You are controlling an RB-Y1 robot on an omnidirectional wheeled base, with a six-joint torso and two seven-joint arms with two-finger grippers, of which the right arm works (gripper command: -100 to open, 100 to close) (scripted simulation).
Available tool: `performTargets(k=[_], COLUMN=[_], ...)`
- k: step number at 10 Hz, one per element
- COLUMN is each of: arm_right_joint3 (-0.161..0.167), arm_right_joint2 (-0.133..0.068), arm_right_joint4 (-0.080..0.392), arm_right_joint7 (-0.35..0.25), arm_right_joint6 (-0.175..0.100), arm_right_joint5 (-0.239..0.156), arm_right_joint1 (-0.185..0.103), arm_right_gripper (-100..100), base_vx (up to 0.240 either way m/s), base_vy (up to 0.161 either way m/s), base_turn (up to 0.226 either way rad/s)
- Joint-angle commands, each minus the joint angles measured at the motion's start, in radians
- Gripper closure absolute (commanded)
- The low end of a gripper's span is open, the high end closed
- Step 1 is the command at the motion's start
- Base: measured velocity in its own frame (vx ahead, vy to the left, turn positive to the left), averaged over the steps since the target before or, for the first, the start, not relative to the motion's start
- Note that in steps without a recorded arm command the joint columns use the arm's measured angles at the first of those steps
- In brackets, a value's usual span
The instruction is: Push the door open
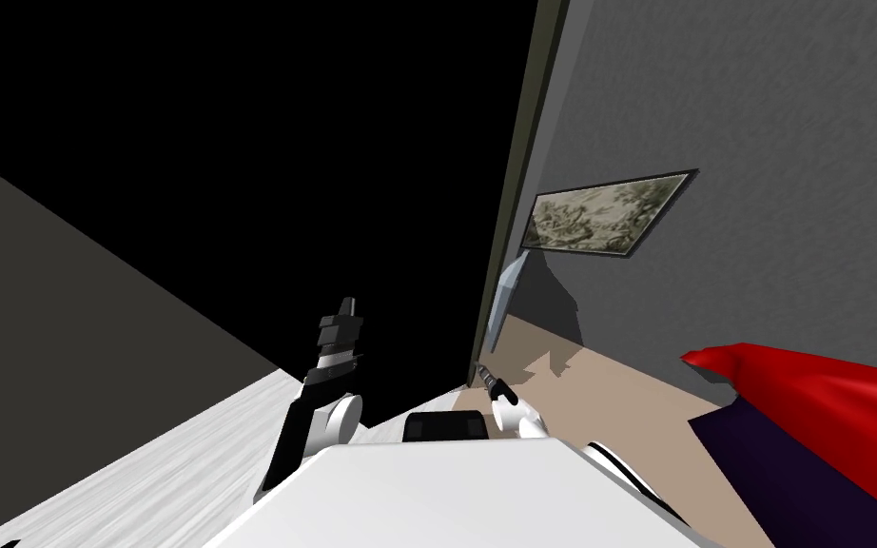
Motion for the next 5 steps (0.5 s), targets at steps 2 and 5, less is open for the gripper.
performTargets(k=[2,5], arm_right_joint3=[-0.042,-0.056], arm_right_joint2=[-0.007,-0.011], arm_right_joint4=[0.008,0.011], arm_right_joint7=[0.074,0.1], arm_right_joint6=[0.067,0.092], arm_right_joint5=[-0.028,-0.04], arm_right_joint1=[0.004,0.006], arm_right_gripper=[-100,-100], base_vx=[0.088,0.05], base_vy=[0.043,0.029], base_turn=[-0.024,-0.012])
